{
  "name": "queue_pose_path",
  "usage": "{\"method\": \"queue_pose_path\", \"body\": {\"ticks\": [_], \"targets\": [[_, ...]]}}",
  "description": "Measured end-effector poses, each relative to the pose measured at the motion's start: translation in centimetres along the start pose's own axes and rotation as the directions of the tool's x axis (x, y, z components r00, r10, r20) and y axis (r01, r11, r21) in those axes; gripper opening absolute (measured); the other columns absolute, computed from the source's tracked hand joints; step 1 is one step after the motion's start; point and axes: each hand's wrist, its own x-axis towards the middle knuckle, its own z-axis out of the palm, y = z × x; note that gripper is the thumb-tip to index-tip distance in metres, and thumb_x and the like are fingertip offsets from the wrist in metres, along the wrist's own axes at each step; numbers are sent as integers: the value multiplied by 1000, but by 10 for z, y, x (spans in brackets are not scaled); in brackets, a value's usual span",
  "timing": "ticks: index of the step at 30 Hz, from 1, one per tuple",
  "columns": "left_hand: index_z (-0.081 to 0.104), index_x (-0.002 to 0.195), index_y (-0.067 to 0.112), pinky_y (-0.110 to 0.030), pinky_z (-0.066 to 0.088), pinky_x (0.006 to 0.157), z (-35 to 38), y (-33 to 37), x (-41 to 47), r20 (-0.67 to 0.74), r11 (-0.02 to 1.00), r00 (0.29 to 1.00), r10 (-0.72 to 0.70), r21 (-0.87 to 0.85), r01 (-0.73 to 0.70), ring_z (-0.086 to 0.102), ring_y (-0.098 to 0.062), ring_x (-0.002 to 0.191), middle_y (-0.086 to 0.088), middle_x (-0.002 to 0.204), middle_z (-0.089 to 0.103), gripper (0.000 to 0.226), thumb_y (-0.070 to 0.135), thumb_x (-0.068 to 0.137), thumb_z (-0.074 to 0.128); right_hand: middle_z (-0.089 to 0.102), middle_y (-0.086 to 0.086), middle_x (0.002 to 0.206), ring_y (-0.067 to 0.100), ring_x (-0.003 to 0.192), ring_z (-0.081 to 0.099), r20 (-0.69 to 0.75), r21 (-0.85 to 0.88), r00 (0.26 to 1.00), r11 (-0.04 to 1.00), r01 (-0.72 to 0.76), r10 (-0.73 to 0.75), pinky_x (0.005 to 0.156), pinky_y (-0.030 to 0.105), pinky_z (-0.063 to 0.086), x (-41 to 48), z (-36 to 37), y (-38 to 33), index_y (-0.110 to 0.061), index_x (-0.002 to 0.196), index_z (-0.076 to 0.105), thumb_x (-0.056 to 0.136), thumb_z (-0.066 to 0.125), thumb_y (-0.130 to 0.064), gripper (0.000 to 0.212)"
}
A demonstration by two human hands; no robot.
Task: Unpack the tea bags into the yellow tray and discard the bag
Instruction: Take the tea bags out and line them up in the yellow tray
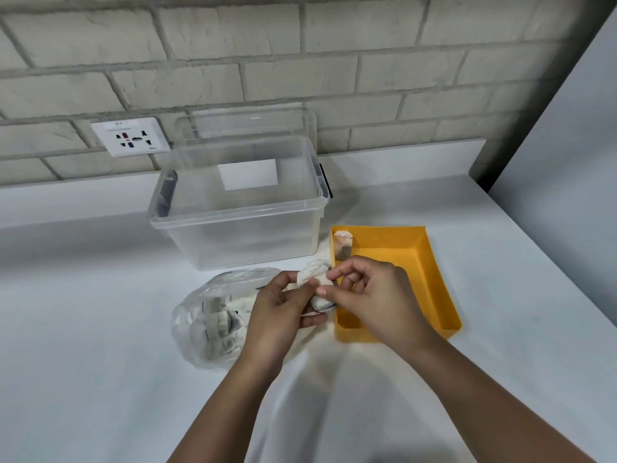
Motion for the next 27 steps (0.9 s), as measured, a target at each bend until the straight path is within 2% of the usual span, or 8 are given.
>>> {"method": "queue_pose_path", "body": {"ticks": [5,8,10,15,18,20,24,27], "targets": [[61,114,-1,-33,63,75,-5,-3,-12,-1,1000,1000,-24,-10,24,73,-18,75,-15,88,76,21,13,99,58,63,-7,65,2,56,59,2,-79,996,993,-89,89,59,20,50,-3,1,0,-27,87,67,68,86,-35,28],[62,114,0,-32,63,75,-7,-6,-15,4,999,999,-36,2,36,74,-20,78,-16,91,76,20,13,101,55,66,2,73,15,54,64,83,94,981,978,-184,176,55,30,58,-4,5,-2,-19,91,67,71,86,-21,27],[61,114,0,-34,62,77,-7,-7,-17,11,999,999,-33,-8,33,74,-20,79,-13,88,76,19,13,101,54,67,6,76,16,53,65,117,205,971,952,-227,206,56,33,59,-4,7,-4,-18,96,66,72,85,-15,30],[62,116,3,-39,59,87,-8,-8,-14,80,989,994,-73,-126,82,74,-28,97,-13,105,76,21,15,103,50,66,7,77,10,49,61,248,414,934,843,-344,259,51,21,52,0,5,-7,-13,115,60,76,80,-9,44],[65,104,6,-37,61,85,-2,-10,-13,106,966,988,-112,-223,133,74,-24,91,-13,95,77,19,15,103,48,67,6,72,13,52,59,312,483,904,770,-416,293,52,22,52,5,4,1,-8,120,60,76,80,-9,48],[65,106,4,-36,61,84,2,-13,-12,113,951,985,-130,-266,156,75,-22,85,-11,87,76,20,15,103,48,67,5,69,14,53,58,333,504,889,738,-449,314,52,23,52,8,1,6,-5,122,60,76,79,-8,49],[65,112,0,-35,60,86,7,-17,-10,116,951,983,-139,-260,165,75,-21,84,-12,90,77,28,20,104,47,67,14,84,15,55,58,363,504,869,713,-487,337,51,23,52,11,-3,12,-5,125,57,77,78,-6,53],[72,113,6,-35,57,95,9,-18,-12,163,969,979,-122,-194,153,73,-25,99,-17,105,75,42,37,103,45,67,16,88,18,57,59,377,471,870,743,-476,318,54,24,53,9,-2,15,-10,128,54,77,79,-8,57]]}}
